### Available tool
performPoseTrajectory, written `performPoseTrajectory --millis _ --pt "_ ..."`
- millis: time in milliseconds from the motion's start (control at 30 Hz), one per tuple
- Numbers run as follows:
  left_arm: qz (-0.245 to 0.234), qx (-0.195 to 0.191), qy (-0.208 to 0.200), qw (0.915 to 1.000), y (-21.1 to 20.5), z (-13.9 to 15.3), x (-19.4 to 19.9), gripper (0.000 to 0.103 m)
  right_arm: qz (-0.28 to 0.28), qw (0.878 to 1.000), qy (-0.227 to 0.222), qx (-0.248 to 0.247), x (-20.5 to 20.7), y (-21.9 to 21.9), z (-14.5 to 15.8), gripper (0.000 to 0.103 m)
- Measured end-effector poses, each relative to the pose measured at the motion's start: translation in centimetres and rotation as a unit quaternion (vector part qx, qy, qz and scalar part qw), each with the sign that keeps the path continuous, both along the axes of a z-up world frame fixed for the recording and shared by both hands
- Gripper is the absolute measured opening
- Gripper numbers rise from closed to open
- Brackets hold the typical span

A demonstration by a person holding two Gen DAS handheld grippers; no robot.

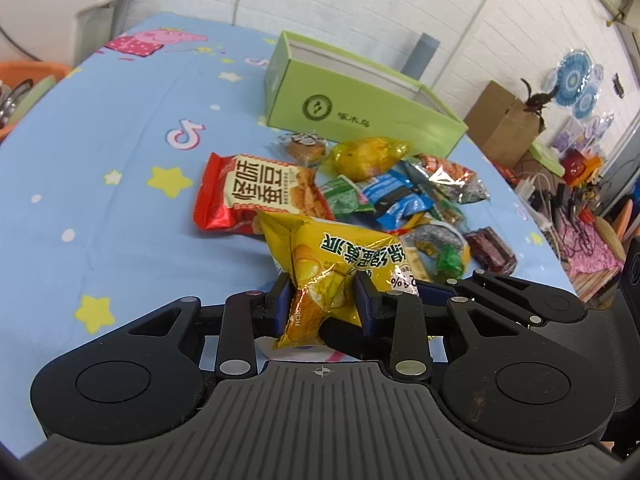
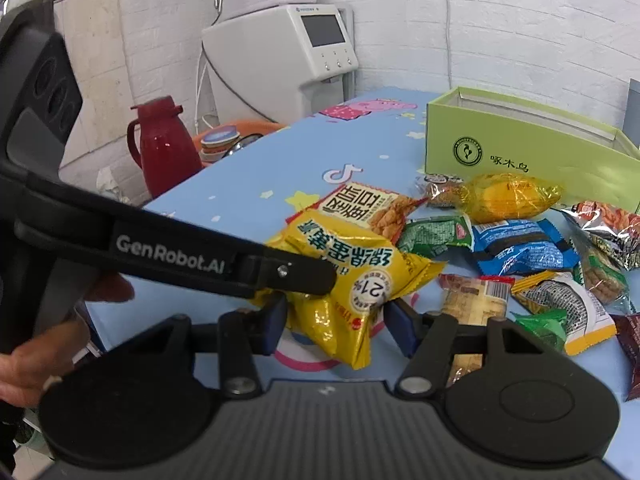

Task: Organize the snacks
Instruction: 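Carry the yellow chip bag into the green box and release it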

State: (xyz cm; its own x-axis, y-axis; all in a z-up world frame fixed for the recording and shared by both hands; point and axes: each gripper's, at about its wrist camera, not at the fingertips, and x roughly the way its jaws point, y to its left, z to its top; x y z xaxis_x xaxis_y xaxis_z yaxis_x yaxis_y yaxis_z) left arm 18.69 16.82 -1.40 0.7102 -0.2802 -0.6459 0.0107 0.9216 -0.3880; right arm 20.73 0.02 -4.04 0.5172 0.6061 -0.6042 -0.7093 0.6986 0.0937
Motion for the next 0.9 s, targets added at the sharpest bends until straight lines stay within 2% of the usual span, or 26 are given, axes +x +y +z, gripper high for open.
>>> performPoseTrajectory --millis 200,333,400,500,667,767,900 --pt "-0.015 0.001 -0.011 0.9998 -1.7 1.7 1.6 0.015 -0.015 1.000 -0.019 0.004 0.3 -1.4 1.4 0.065" --pt "-0.040 -0.015 -0.034 0.9985 -3.2 3.6 4.5 0.015 -0.038 0.998 -0.046 0.006 2.1 -3.2 3.4 0.065" --pt "-0.055 -0.028 -0.037 0.9975 -4.2 4.7 7.2 0.015 -0.054 0.996 -0.064 0.002 3.4 -4.2 4.5 0.065" --pt "-0.076 -0.032 -0.042 0.9957 -5.8 6.8 12.0 0.015 -0.076 0.993 -0.085 -0.011 6.9 -5.6 6.3 0.065" --pt "-0.093 -0.016 -0.057 0.9939 -8.2 9.4 20.9 0.015 -0.102 0.990 -0.093 -0.020 15.4 -7.1 9.1 0.065" --pt "-0.093 -0.009 -0.051 0.9943 -9.2 9.4 26.0 0.015 -0.112 0.989 -0.092 -0.036 20.4 -7.3 9.4 0.065" --pt "-0.091 -0.003 -0.031 0.9954 -10.0 7.6 31.4 0.015 -0.122 0.989 -0.071 -0.039 25.8 -7.9 7.9 0.065"
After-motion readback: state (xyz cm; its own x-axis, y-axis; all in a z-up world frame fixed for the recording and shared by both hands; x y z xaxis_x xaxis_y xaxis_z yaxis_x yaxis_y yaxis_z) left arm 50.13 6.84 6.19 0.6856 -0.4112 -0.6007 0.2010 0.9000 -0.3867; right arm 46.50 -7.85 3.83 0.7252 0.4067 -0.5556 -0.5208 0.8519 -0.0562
